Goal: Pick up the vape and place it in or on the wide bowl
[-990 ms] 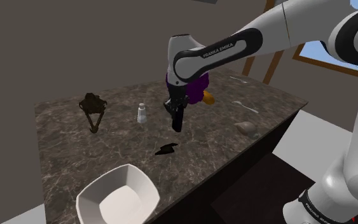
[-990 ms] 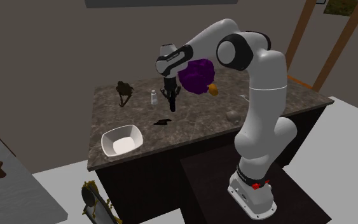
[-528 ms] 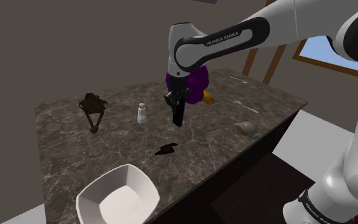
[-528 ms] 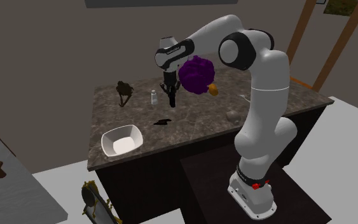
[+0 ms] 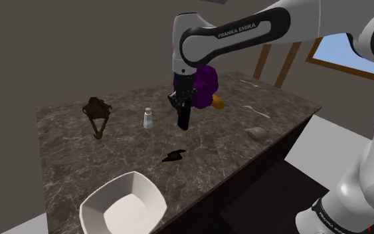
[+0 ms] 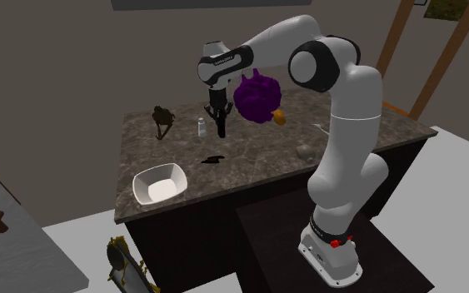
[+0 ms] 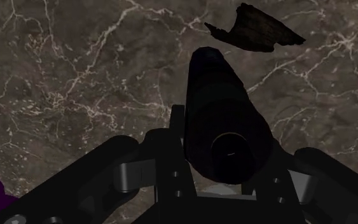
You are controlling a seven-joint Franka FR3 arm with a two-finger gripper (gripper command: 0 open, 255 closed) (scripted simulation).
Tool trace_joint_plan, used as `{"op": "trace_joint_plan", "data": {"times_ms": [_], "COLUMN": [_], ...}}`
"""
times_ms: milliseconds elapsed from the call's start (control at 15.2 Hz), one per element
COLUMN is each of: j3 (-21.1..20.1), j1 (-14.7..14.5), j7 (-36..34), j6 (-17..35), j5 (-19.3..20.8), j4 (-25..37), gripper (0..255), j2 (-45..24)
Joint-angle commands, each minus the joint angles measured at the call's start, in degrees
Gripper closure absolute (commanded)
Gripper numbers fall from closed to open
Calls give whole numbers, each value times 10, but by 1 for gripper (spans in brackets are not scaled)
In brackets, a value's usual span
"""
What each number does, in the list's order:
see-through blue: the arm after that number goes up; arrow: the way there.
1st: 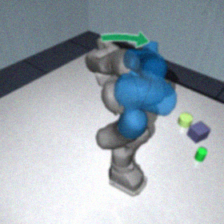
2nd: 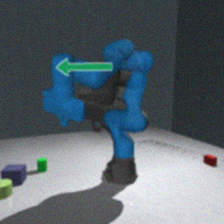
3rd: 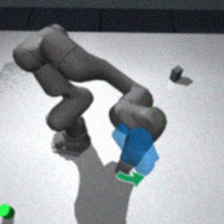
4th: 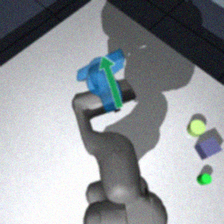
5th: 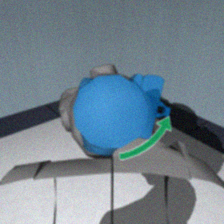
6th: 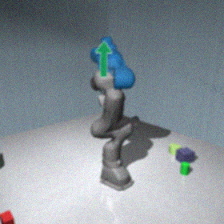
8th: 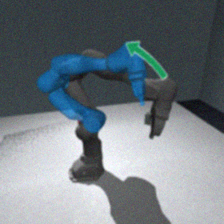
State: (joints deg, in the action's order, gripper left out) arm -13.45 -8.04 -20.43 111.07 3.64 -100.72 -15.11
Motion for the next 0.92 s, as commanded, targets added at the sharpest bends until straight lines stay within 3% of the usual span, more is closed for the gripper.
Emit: {"op": "trace_joint_plan", "data": {"times_ms": [0,858], "j3": [-9,-66], "j1": [-14,-122], "j7": [-24,-190], "j6": [2,-8], "j5": [0,13], "j4": [-6,32], "gripper": [255,255], "j2": [3,-28]}}
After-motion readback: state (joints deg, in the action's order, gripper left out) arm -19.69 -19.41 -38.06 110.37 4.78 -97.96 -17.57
